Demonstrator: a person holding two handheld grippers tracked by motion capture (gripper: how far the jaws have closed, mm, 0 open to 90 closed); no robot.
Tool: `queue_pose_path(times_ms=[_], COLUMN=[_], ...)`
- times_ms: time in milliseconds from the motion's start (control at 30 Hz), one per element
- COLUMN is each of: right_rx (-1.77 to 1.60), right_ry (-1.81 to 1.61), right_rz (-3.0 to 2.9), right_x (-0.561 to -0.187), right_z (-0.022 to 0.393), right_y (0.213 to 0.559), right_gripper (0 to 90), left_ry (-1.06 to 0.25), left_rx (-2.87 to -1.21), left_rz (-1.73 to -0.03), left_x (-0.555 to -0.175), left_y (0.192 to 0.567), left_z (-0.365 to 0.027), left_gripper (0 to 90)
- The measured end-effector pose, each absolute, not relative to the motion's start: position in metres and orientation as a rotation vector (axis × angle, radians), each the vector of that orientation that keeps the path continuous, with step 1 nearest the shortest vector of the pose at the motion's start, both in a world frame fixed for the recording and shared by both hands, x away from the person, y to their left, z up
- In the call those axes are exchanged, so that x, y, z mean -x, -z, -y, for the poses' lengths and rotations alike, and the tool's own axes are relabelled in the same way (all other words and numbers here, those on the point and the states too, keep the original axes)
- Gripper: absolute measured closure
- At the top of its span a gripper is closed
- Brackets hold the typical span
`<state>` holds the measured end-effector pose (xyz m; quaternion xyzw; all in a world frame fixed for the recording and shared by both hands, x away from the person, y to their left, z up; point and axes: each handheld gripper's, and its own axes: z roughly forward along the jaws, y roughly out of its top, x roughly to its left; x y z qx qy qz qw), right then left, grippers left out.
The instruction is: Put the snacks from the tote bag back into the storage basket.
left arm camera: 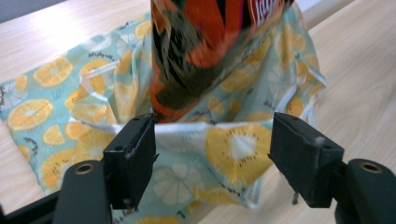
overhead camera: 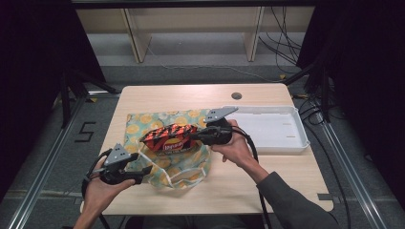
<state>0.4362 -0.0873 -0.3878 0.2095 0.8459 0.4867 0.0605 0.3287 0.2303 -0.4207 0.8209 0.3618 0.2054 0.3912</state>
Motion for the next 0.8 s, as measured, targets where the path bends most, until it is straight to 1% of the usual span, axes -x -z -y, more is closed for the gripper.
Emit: queue_pose_path(times_ms=[33,67,100,233,267,300,333,367,400,433,500,533,600,633,667,800], right_rx=[-0.616,-0.597,-0.672,-0.643,-0.648,-0.653,-0.651,-0.658,-0.659,-0.655,-0.663,-0.671,-0.652,-0.662,-0.667,-0.634], right_ry=[-1.477,-1.475,-1.485,-1.49,-1.5,-1.493,-1.499,-1.518,-1.515,-1.519,-1.507,-1.509,-1.514,-1.506,-1.521,-1.539], right_rz=[-2.556,-2.541,-2.551,-2.554,-2.553,-2.556,-2.557,-2.534,-2.54,-2.534,-2.553,-2.541,-2.545,-2.547,-2.547,-2.547], right_x=[-0.436,-0.437,-0.433,-0.434,-0.434,-0.434,-0.434,-0.433,-0.432,-0.433,-0.433,-0.433,-0.433,-0.432,-0.431,-0.431], right_z=[0.087,0.088,0.087,0.088,0.088,0.088,0.088,0.087,0.087,0.086,0.086,0.085,0.084,0.084,0.082,0.078], right_y=[0.388,0.387,0.387,0.386,0.386,0.386,0.385,0.386,0.385,0.385,0.382,0.381,0.378,0.376,0.376,0.373], right_gripper=[89.5,89.5,89.5,89.5,89.6,89.7,89.7,89.7,89.7,89.8,89.9,90.0,90.0,90.0,90.0,90.0], left_ry=[-0.531,-0.547,-0.543,-0.552,-0.545,-0.556,-0.546,-0.556,-0.558,-0.548,-0.552,-0.525,-0.54,-0.524,-0.551,-0.564], left_rx=[-2.066,-2.082,-2.077,-2.11,-2.09,-2.107,-2.09,-2.11,-2.128,-2.085,-2.119,-2.091,-2.128,-2.083,-2.119,-2.128], left_rz=[-0.902,-0.892,-0.903,-0.914,-0.904,-0.897,-0.922,-0.895,-0.902,-0.907,-0.903,-0.942,-0.912,-0.953,-0.899,-0.905], left_x=[-0.328,-0.327,-0.326,-0.323,-0.323,-0.322,-0.321,-0.321,-0.32,-0.321,-0.32,-0.319,-0.321,-0.32,-0.322,-0.322], left_y=[0.424,0.425,0.426,0.432,0.434,0.433,0.434,0.434,0.434,0.437,0.438,0.44,0.439,0.44,0.439,0.439], left_z=[-0.231,-0.232,-0.232,-0.234,-0.233,-0.232,-0.23,-0.231,-0.23,-0.228,-0.23,-0.229,-0.233,-0.231,-0.234,-0.235], left_gripper=[29.3,29.2,29.0,28.7,28.5,28.4,28.3,28.2,28.1,28.0,28.0,27.9,27.9,27.9,27.9,27.9])
